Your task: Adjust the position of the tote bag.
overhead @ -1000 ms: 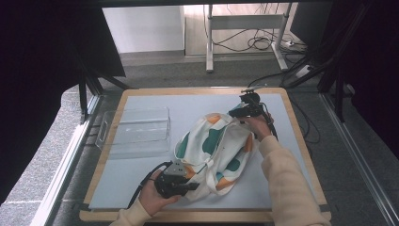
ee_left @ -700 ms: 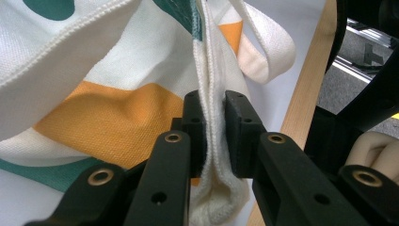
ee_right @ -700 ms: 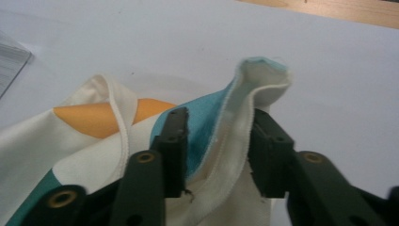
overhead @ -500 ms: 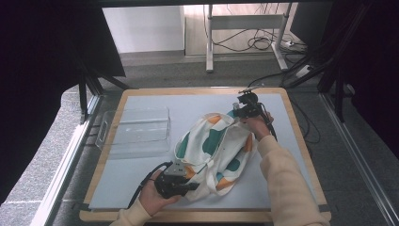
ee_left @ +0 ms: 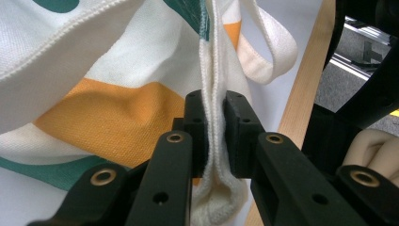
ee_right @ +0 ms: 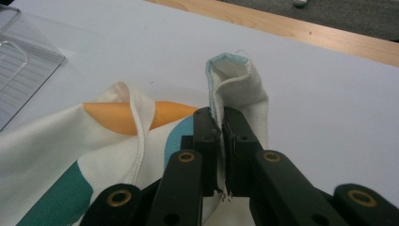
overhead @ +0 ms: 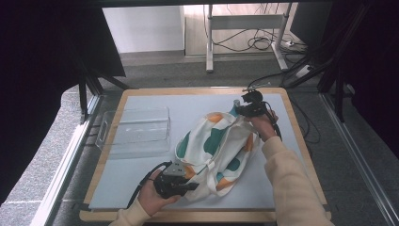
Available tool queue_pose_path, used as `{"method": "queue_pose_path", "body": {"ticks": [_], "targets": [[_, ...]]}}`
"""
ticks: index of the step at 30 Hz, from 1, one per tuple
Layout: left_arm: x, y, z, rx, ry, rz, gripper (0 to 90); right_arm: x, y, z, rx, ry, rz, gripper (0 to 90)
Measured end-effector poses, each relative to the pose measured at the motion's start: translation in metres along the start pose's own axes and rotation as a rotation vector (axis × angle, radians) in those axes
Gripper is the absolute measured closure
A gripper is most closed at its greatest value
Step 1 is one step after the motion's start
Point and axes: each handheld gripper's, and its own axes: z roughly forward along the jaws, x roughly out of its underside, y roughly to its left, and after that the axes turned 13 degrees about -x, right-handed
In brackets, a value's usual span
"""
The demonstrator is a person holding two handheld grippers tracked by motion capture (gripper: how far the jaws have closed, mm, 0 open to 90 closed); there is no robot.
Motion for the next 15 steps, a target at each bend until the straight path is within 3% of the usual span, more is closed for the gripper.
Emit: {"method": "queue_pose_path", "body": {"ticks": [7,15], "targets": [[-0.002,0.004,-0.009,-0.017,-0.004,0.021,81.5,-0.001,0.004,-0.019,-0.008,-0.043,-0.017,84.7],[-0.005,0.014,-0.019,-0.047,-0.030,-0.002,81.9,0.007,0.001,-0.041,-0.002,-0.088,-0.013,84.7]]}}
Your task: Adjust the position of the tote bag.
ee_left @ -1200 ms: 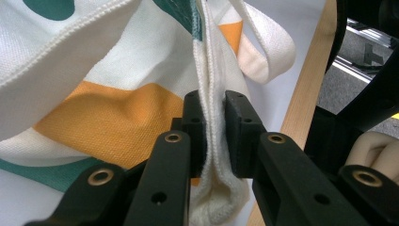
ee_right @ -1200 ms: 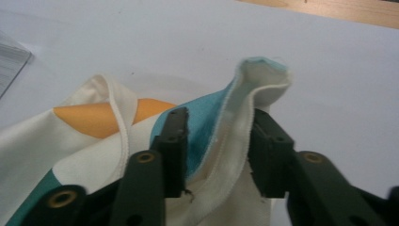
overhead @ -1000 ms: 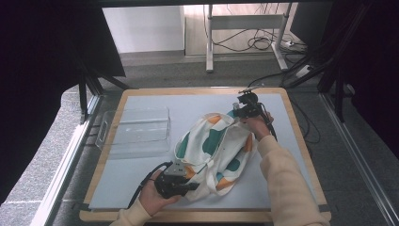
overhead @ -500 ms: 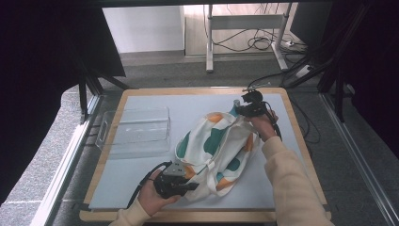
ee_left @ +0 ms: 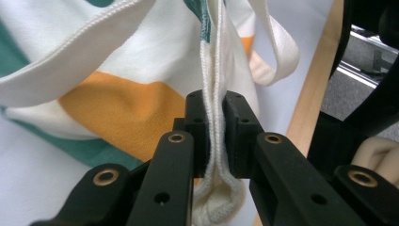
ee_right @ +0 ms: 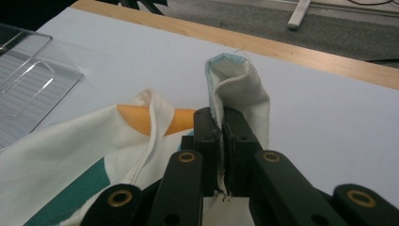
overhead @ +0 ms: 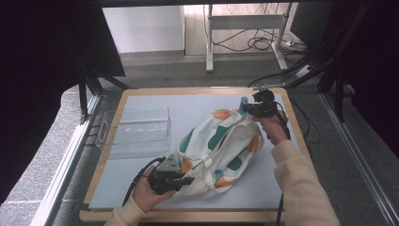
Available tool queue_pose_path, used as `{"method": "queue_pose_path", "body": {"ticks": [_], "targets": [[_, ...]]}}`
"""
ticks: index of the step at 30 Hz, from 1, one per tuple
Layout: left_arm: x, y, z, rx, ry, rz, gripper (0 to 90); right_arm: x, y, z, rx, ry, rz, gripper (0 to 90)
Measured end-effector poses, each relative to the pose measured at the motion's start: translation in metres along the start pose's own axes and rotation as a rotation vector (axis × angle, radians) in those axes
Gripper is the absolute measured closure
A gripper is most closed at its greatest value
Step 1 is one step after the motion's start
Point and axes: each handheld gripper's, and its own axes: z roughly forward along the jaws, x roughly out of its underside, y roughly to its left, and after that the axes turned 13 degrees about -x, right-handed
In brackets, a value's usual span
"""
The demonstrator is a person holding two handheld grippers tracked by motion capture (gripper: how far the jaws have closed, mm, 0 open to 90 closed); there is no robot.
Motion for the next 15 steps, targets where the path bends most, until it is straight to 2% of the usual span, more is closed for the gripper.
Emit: {"method": "queue_pose_path", "body": {"ticks": [7,15], "targets": [[-0.005,0.009,-0.008,-0.036,-0.011,-0.003,82.2,0.015,-0.005,-0.021,-0.012,-0.041,0.013,84.7],[-0.012,0.021,-0.009,-0.073,-0.015,-0.007,82.7,0.033,-0.007,-0.042,-0.014,-0.085,0.018,84.8]]}}
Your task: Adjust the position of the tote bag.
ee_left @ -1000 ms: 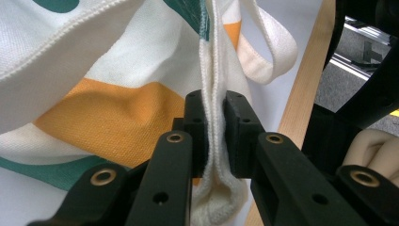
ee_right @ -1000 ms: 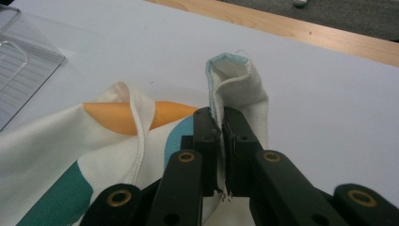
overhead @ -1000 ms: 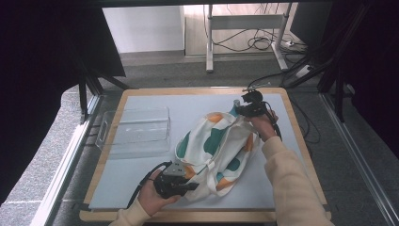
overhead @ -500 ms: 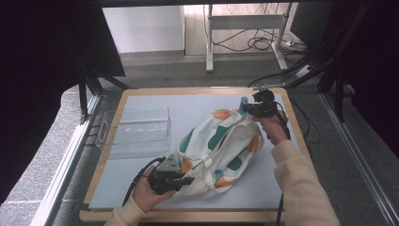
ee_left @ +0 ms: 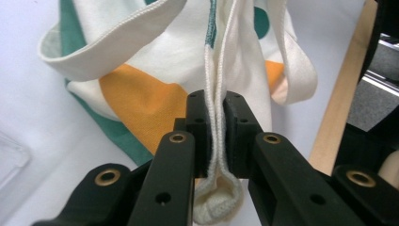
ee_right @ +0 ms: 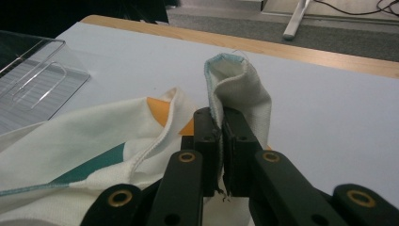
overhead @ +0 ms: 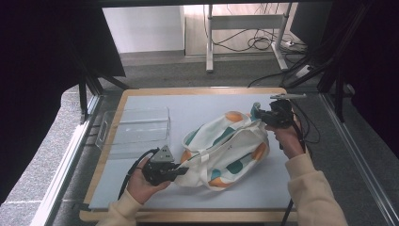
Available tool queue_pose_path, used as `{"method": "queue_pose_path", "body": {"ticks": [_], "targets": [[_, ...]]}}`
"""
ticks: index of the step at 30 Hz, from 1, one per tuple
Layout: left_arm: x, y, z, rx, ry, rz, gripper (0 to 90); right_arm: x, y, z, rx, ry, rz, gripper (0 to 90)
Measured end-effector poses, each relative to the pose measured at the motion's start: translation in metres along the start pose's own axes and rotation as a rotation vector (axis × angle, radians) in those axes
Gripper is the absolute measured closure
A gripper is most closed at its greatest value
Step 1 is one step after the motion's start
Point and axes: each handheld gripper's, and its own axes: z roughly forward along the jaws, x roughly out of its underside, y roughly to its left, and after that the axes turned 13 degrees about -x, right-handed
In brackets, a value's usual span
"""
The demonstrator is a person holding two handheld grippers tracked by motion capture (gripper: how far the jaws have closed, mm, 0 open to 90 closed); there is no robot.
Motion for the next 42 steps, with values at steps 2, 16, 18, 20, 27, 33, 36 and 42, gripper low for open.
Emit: {"method": "queue_pose_path", "body": {"ticks": [2,16,18,20,27,33,36,42], "targets": [[-0.003,0.003,0.000,-0.006,-0.002,0.003,82.8,0.003,-0.001,-0.005,0.004,-0.006,0.002,84.8],[-0.025,0.027,-0.001,-0.053,0.004,0.003,83.1,0.020,0.004,-0.034,0.012,-0.088,0.004,84.8],[-0.029,0.031,0.001,-0.065,0.006,0.005,83.1,0.023,0.005,-0.039,0.010,-0.100,0.004,84.8],[-0.031,0.033,0.001,-0.071,0.007,0.007,83.1,0.026,0.006,-0.043,0.009,-0.110,0.004,84.8],[-0.044,0.048,0.012,-0.101,0.010,-0.015,82.9,0.036,0.010,-0.055,0.011,-0.145,0.017,84.8],[-0.053,0.055,0.025,-0.110,0.035,-0.030,82.3,0.051,0.011,-0.061,0.022,-0.145,0.039,84.7],[-0.054,0.057,0.031,-0.107,0.043,-0.037,82.1,0.061,0.010,-0.060,0.030,-0.131,0.051,84.5],[-0.051,0.055,0.038,-0.102,0.065,-0.033,81.4,0.076,0.003,-0.054,0.031,-0.137,0.096,83.7]]}}
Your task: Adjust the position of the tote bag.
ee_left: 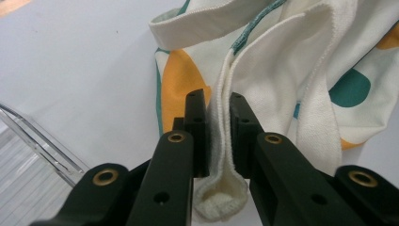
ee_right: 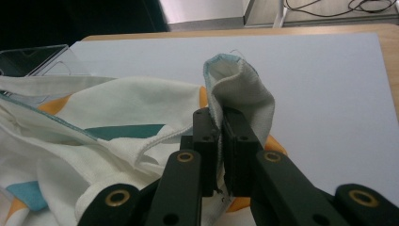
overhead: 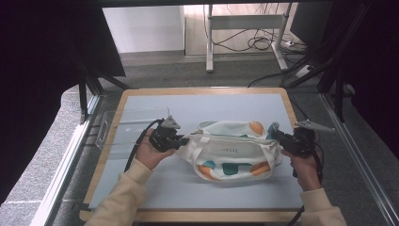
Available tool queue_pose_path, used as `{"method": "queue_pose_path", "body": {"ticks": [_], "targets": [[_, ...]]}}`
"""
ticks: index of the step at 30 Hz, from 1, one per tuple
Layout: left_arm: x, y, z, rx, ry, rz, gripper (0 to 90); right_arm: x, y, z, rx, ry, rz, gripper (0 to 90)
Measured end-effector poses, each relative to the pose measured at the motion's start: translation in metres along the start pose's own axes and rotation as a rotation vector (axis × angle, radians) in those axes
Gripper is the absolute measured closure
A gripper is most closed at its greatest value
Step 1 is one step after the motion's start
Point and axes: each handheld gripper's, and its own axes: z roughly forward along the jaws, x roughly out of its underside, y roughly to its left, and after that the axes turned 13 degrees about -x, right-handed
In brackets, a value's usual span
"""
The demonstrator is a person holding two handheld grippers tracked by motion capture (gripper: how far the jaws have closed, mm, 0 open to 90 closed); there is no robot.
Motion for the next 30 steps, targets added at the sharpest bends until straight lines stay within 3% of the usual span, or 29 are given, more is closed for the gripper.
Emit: {"method": "queue_pose_path", "body": {"ticks": [12,20,23,25,26,30], "targets": [[0.007,-0.001,0.003,0.013,0.001,-0.016,78.8,0.003,-0.001,0.004,0.016,0.015,-0.015,81.3],[0.010,-0.002,0.000,0.018,-0.009,-0.026,72.6,0.003,-0.004,-0.001,0.014,0.010,-0.010,64.8],[0.010,-0.003,-0.010,0.019,-0.046,-0.035,54.2,0.001,-0.004,-0.004,0.034,0.017,0.002,44.5],[0.010,-0.003,-0.015,0.019,-0.060,-0.031,49.6,0.000,-0.004,-0.006,0.046,0.030,0.001,39.7],[0.010,-0.003,-0.020,0.019,-0.074,-0.033,42.3,-0.004,-0.002,-0.011,0.081,0.048,-0.014,33.8],[0.011,-0.003,-0.026,0.017,-0.093,-0.040,36.8,-0.011,0.000,-0.021,0.091,0.038,-0.035,30.3]]}}
